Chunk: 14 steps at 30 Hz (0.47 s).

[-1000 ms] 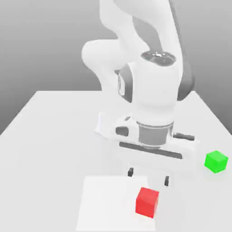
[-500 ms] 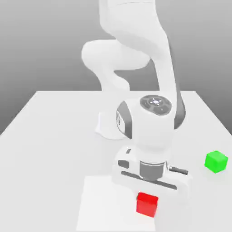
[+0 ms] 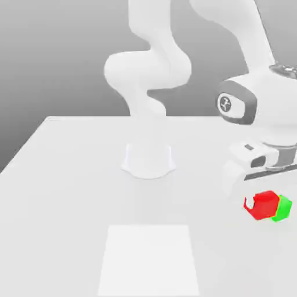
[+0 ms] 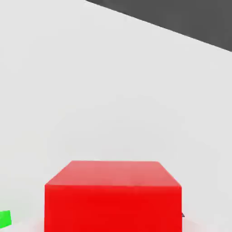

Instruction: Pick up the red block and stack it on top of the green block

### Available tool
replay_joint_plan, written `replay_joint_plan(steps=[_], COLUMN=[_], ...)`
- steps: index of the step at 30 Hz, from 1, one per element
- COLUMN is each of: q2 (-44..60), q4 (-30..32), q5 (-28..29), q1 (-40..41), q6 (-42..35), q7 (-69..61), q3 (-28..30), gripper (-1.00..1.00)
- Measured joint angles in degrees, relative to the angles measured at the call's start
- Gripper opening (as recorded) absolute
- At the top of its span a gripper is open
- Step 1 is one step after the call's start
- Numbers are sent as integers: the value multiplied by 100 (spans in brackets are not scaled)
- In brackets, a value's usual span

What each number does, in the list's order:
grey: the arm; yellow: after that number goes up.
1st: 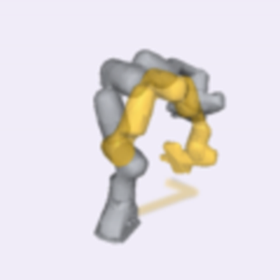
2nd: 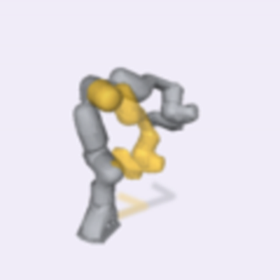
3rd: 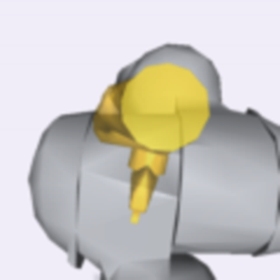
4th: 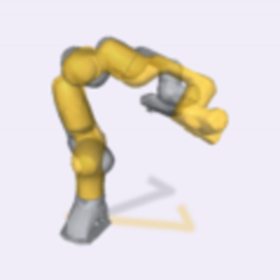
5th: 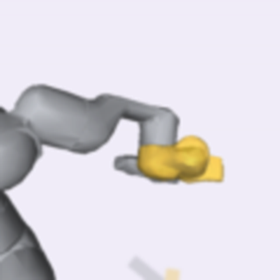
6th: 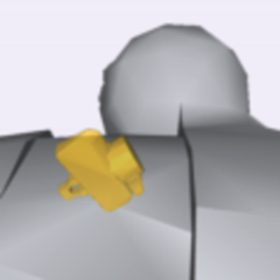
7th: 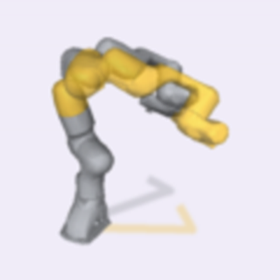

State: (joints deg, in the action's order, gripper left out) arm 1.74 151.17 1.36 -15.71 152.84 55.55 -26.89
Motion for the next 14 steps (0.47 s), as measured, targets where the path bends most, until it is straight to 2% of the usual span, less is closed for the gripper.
replay_joint_plan(steps=[5, 7, 11, 12, 14], q2=[-226, 32, 843, 956, 956], q4=[88, 84, 32, 23, 23], q5=[-205, 112, 1136, 1286, 1286], q1=[-869, -1176, -1295, -1336, -1336], q6=[-121, 99, 756, 844, 844], q7=[-1143, -1050, -353, -245, -245], q3=[-422, -320, 266, 341, 341], gripper=[-100, -100, -100, 100, 100])
